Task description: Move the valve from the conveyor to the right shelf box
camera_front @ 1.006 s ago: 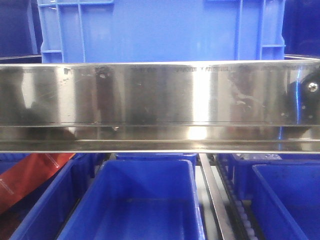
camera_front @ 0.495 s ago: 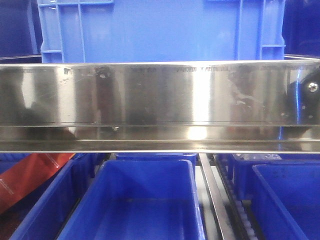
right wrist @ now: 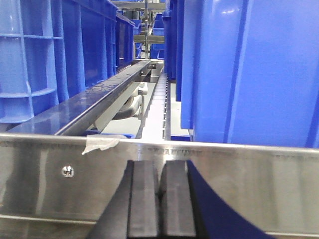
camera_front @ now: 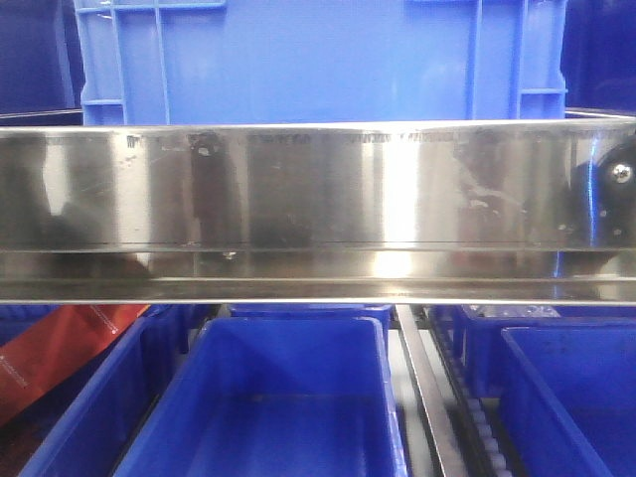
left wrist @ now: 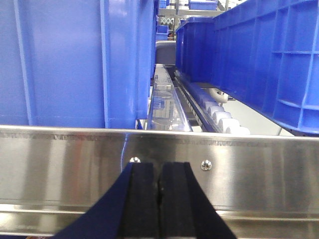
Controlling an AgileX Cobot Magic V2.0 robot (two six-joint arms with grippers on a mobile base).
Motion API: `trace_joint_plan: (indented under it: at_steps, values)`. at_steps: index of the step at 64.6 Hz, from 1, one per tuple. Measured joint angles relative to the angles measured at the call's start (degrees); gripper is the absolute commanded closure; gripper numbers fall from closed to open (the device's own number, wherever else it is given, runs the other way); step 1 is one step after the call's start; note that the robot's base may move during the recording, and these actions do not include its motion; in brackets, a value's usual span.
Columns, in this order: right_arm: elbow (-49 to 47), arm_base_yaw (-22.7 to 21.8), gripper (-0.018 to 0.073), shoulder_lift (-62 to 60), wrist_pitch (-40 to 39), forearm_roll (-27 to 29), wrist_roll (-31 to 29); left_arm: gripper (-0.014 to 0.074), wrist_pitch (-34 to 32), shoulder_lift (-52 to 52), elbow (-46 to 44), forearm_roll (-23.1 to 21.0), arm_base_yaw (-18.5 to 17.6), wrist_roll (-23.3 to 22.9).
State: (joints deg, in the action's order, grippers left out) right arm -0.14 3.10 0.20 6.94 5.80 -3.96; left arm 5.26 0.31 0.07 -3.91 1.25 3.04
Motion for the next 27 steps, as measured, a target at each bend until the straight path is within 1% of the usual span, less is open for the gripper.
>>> trace_joint_plan:
  at_steps: [27]
  values:
    - [0.0, 0.0, 0.0722, 0.0, 0.0, 0.0, 0.0, 0.0707, 0.0, 0.0, 0.0, 0.0, 0.0, 0.0]
